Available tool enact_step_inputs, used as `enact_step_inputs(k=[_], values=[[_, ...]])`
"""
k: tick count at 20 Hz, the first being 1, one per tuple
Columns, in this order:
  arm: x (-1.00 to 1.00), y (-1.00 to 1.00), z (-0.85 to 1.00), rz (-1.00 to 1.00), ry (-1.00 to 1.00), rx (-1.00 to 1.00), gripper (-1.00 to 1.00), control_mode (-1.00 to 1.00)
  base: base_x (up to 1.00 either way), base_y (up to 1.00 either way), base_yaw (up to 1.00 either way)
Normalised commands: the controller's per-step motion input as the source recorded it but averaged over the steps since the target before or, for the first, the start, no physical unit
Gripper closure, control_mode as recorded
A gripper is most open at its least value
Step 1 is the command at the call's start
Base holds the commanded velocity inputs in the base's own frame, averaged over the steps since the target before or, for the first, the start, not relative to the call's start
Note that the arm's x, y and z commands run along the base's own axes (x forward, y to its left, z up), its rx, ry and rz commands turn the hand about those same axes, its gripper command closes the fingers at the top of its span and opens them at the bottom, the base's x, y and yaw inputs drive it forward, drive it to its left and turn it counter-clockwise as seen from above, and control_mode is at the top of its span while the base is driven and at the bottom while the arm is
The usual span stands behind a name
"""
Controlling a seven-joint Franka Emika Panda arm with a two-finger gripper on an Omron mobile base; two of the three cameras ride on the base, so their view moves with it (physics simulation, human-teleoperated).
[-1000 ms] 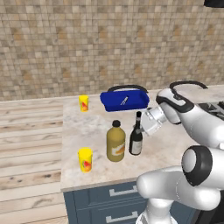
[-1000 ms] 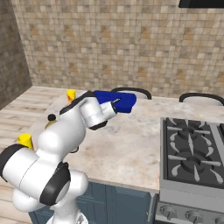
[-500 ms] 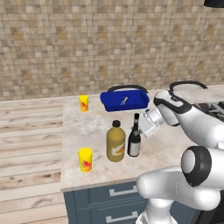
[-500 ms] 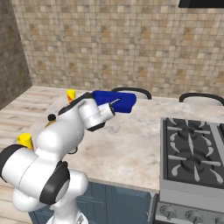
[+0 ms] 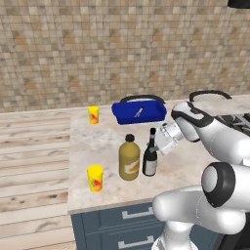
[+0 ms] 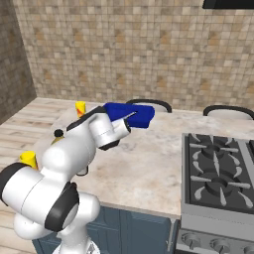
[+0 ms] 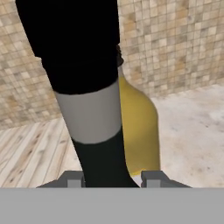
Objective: Place the drinks on the dining counter in a tight cluster.
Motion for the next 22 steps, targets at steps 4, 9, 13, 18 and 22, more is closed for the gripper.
enact_step_inputs(k=[4,9,13,18,22], values=[[0.06,0.0,-0.18,-0.01,0.0,0.0,1.0,-1.0,0.0,0.0,0.0],[0.07,0.0,-0.3,-0.01,0.0,0.0,1.0,-1.0,0.0,0.0,0.0],[0.06,0.0,-0.31,0.0,0.0,0.0,1.0,-1.0,0.0,0.0,0.0],[0.04,0.0,-0.07,0.0,-0.01,0.0,1.0,-1.0,0.0,0.0,0.0],[0.05,0.0,0.0,0.0,-0.05,0.0,1.0,-1.0,0.0,0.0,0.0]])
